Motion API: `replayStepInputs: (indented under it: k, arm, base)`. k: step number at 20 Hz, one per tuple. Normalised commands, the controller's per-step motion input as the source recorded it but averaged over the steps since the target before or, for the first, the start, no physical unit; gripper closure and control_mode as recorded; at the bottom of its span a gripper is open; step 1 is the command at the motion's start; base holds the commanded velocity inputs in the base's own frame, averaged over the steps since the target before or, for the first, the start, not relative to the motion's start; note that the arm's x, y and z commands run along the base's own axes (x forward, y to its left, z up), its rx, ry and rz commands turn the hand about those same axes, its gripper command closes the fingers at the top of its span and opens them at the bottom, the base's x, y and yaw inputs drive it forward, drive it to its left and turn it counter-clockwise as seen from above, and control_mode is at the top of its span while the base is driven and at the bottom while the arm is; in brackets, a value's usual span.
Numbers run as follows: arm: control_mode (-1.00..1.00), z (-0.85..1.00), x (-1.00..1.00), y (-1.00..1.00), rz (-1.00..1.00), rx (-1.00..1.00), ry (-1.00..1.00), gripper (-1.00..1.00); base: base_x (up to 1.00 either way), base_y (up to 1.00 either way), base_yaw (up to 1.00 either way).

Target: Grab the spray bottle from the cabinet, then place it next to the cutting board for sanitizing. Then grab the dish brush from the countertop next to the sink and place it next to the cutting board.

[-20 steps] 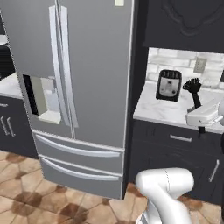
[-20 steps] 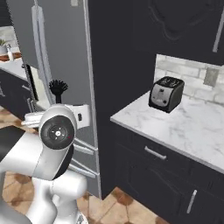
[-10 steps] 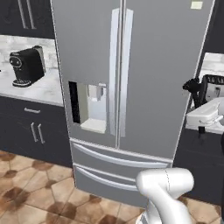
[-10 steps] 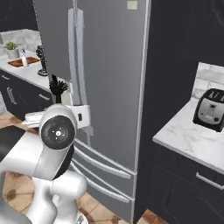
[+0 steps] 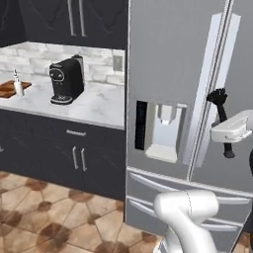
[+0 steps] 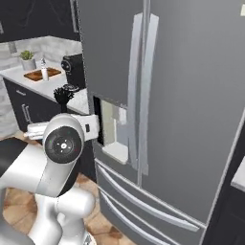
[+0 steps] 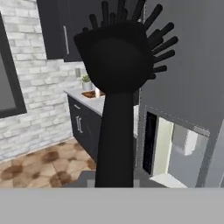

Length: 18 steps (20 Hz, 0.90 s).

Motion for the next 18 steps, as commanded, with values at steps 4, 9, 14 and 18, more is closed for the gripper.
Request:
replayStepInputs:
  k: [4,9,14,18]
  arm:
    - [1.0,0.0,0.0,0.0,0.0,0.0,0.0,1.0]
    - [1.0,0.0,0.0,0.0,0.0,0.0,0.0,1.0]
    - [1.0,0.0,0.0,0.0,0.0,0.0,0.0,1.0]
    - [1.0,0.0,0.0,0.0,0.0,0.0,0.0,1.0]
  base:
    - [0.47,1.0,0.0]
    - [0.57,1.0,0.0]
    - [0.59,1.0,0.0]
    - [0.58,1.0,0.0]
